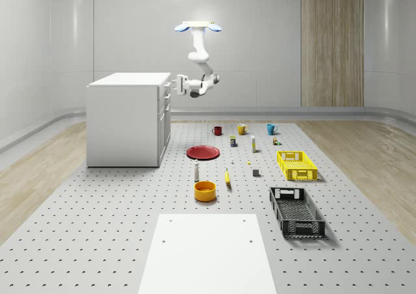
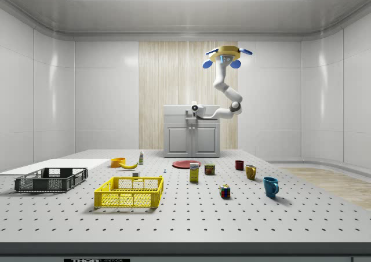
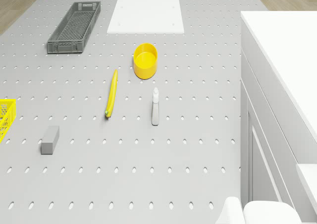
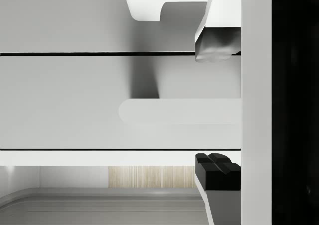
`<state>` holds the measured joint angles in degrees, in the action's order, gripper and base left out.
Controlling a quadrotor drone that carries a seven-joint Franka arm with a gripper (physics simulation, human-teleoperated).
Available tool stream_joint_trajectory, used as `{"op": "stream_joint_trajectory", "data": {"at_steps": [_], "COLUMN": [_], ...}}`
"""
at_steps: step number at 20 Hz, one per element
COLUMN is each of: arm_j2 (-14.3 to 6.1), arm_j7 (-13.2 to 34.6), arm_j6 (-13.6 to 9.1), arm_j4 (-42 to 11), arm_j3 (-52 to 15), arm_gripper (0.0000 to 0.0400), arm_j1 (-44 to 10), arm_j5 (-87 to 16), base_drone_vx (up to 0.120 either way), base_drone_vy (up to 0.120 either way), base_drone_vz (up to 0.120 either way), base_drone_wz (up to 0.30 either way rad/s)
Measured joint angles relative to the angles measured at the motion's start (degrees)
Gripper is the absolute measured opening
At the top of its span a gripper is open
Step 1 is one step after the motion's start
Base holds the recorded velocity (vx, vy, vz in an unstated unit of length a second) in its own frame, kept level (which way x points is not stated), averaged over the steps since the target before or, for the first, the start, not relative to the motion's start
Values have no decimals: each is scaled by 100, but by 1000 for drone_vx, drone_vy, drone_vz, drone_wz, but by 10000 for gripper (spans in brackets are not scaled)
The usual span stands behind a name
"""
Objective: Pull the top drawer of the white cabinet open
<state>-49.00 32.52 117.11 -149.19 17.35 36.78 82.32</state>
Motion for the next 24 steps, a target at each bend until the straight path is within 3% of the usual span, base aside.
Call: {"op": "stream_joint_trajectory", "data": {"at_steps": [9,24], "arm_j2": [240,345], "arm_j7": [-186,-308], "arm_j6": [176,79], "arm_j4": [84,58], "arm_j3": [-335,-533], "arm_gripper": [302,305], "arm_j1": [39,-155], "arm_j5": [428,627], "base_drone_vx": [0,0], "base_drone_vy": [0,0], "base_drone_vz": [0,0], "base_drone_wz": [0,0]}}
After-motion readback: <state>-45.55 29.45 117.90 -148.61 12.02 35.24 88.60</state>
